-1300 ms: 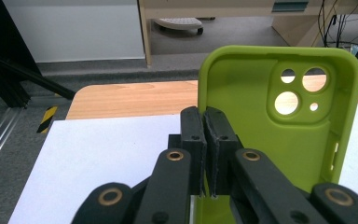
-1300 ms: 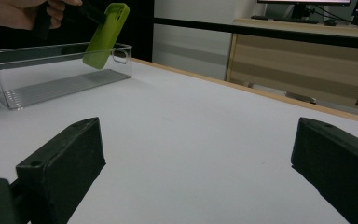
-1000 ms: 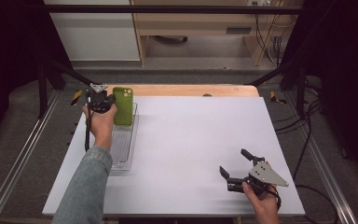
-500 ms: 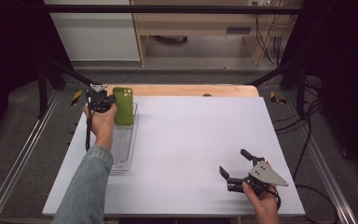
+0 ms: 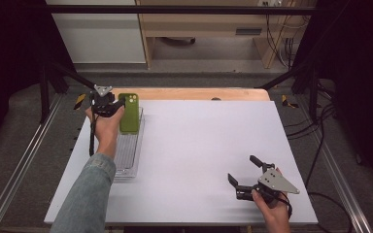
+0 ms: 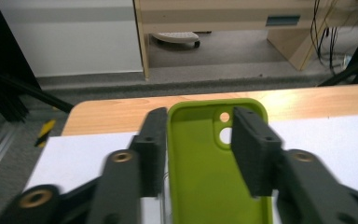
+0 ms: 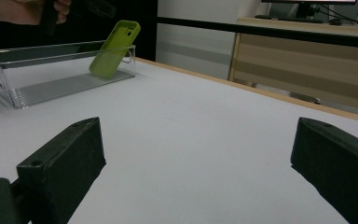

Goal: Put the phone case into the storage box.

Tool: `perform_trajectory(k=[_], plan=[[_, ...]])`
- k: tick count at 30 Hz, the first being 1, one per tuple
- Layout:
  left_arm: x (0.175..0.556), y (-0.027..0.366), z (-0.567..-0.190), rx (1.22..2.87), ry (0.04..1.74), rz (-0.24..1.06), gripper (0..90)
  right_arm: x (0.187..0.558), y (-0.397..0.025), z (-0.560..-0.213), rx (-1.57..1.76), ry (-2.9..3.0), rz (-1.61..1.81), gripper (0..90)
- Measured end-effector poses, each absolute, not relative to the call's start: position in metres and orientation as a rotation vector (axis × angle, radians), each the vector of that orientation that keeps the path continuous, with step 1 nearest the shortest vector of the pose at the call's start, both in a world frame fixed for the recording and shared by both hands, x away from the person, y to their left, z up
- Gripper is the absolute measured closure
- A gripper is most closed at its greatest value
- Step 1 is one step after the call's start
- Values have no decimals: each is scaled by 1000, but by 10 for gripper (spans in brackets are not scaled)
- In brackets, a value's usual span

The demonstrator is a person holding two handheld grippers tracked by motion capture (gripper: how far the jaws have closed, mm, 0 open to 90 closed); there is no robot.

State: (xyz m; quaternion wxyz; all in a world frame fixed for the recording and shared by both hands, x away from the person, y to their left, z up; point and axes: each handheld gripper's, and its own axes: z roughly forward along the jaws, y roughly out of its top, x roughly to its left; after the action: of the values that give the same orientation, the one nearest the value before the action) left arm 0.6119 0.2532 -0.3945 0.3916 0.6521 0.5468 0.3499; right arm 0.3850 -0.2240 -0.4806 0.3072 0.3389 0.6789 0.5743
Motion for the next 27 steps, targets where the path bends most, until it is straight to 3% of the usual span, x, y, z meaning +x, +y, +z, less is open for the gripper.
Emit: perform_trajectory(k=[1,13,27], plan=[[610,253,-394,1658,1390,887,454,385,-223,-480,895,1797,1519,29],[586,251,-398,1689,1335,887,258,385,-221,-480,888,1801,1517,29],[572,237,-394,1693,1293,804,87,385,-221,-480,889,1797,1536,29]])
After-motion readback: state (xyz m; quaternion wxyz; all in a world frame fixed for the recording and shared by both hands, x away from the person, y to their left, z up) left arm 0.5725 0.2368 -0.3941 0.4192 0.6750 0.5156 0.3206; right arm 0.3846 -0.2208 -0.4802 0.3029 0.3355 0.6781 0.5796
